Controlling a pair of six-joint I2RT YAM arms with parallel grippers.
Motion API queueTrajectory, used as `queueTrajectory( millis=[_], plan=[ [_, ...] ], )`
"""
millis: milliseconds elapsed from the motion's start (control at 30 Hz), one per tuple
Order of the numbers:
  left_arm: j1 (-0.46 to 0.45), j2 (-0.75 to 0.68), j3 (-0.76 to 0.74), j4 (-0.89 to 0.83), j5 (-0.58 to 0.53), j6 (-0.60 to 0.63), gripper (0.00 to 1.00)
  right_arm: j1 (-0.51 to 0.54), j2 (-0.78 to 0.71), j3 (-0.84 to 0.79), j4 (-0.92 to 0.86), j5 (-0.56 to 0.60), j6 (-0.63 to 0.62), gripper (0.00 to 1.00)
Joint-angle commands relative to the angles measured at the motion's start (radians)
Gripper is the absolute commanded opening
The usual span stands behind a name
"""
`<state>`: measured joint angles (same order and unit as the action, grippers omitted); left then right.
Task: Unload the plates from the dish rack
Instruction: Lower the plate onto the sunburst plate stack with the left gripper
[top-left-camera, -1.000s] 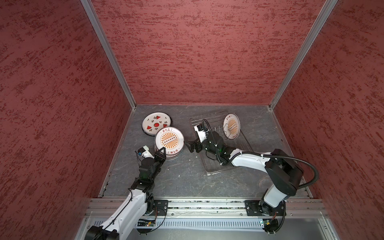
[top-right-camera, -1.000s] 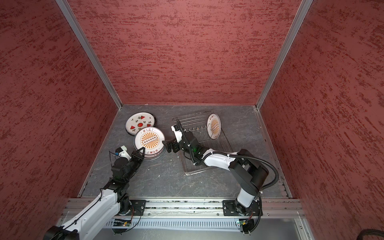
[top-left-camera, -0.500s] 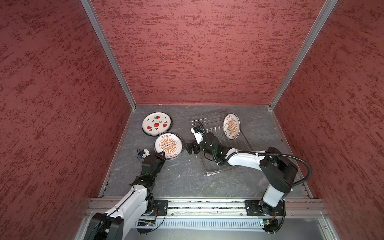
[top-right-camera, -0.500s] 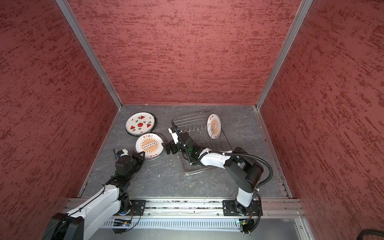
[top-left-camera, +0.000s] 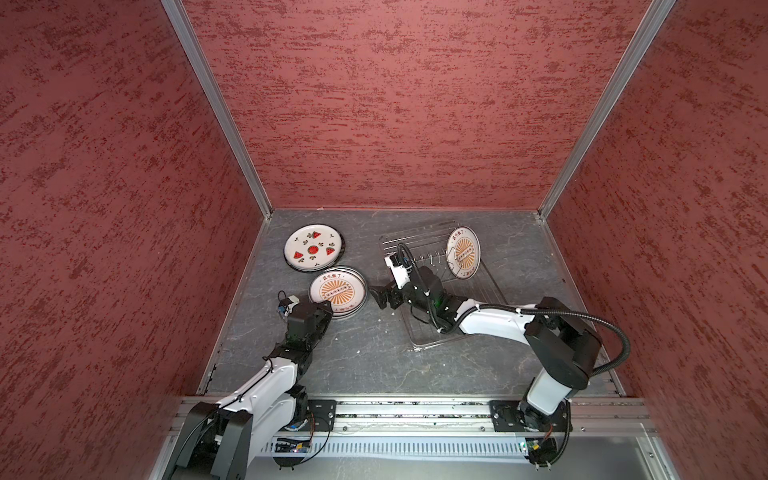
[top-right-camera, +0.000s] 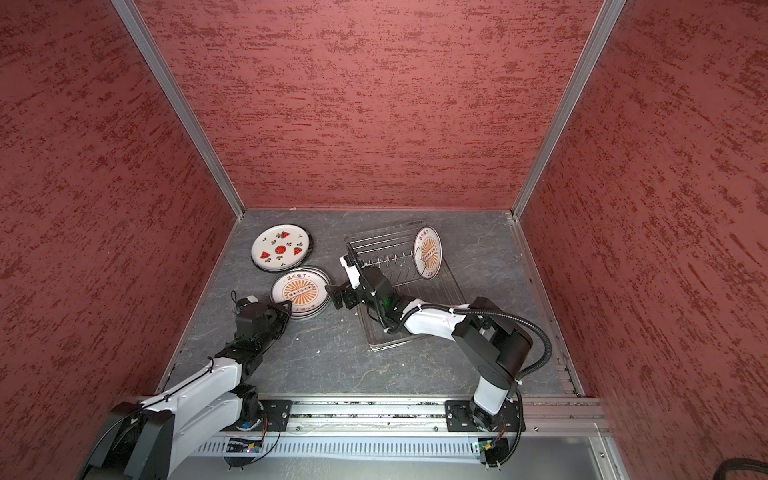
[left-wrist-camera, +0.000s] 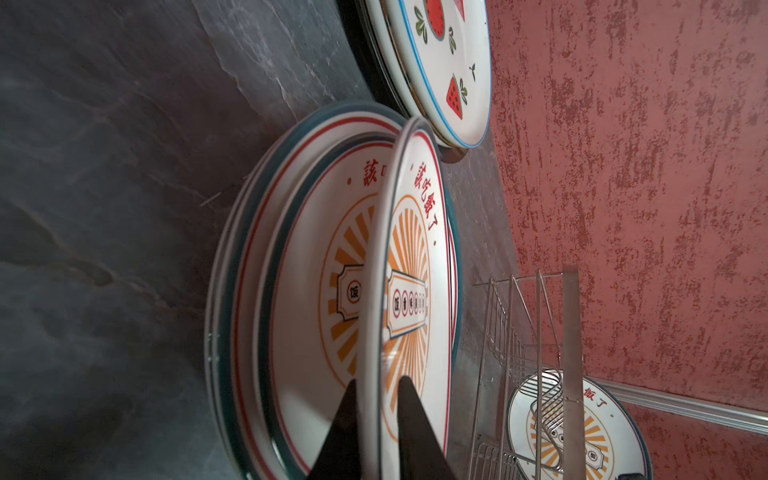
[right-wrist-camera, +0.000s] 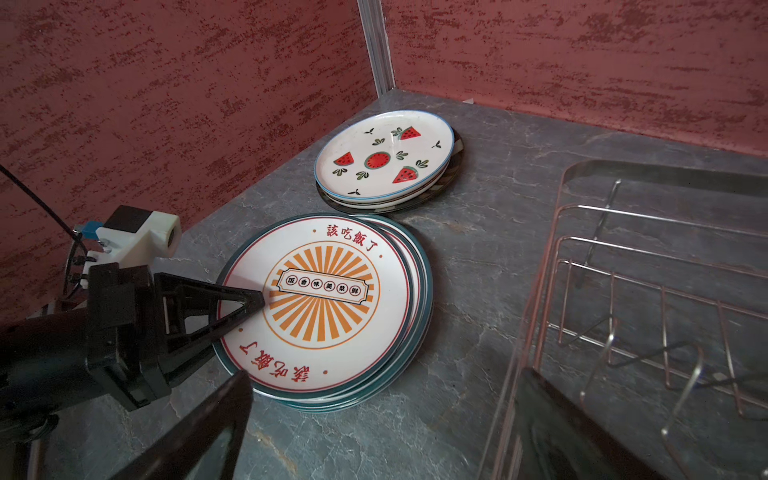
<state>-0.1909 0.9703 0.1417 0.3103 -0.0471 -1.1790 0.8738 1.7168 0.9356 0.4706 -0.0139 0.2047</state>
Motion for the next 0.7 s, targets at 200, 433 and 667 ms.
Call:
queueTrajectory(
  millis=[200,433,667],
  plan=[
    [-0.013,0.061,0.046,0.016,-0.038,-0.013,0.37,0.005,-0.028,-0.004,0.034,0.014,-0.021,0.99],
    [-0.051,0.059,0.087,-0.077,-0.135,-0.005,0.53,0.005,-0.036,-0.009,0.04,0.019,-0.026,0.99],
    [-0.127,0.056,0.141,-0.212,-0.332,-0.001,0.74,0.005,-0.047,-0.019,0.039,0.033,-0.028,0.99]
  ],
)
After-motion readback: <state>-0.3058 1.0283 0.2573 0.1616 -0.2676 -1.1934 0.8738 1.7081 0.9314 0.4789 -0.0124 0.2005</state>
